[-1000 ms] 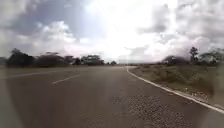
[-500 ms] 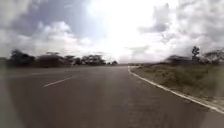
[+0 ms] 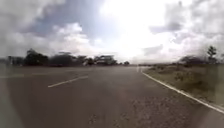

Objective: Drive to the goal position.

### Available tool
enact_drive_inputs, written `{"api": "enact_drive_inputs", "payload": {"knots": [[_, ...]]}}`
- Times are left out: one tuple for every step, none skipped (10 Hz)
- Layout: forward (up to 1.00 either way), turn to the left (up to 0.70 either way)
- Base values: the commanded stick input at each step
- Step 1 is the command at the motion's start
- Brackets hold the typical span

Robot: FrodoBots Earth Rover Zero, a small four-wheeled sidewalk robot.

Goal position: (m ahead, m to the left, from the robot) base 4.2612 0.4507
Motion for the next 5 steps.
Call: {"api": "enact_drive_inputs", "payload": {"knots": [[1.00,0.18],[1.00,0.08],[1.00,0.00],[1.00,0.00],[1.00,0.00]]}}
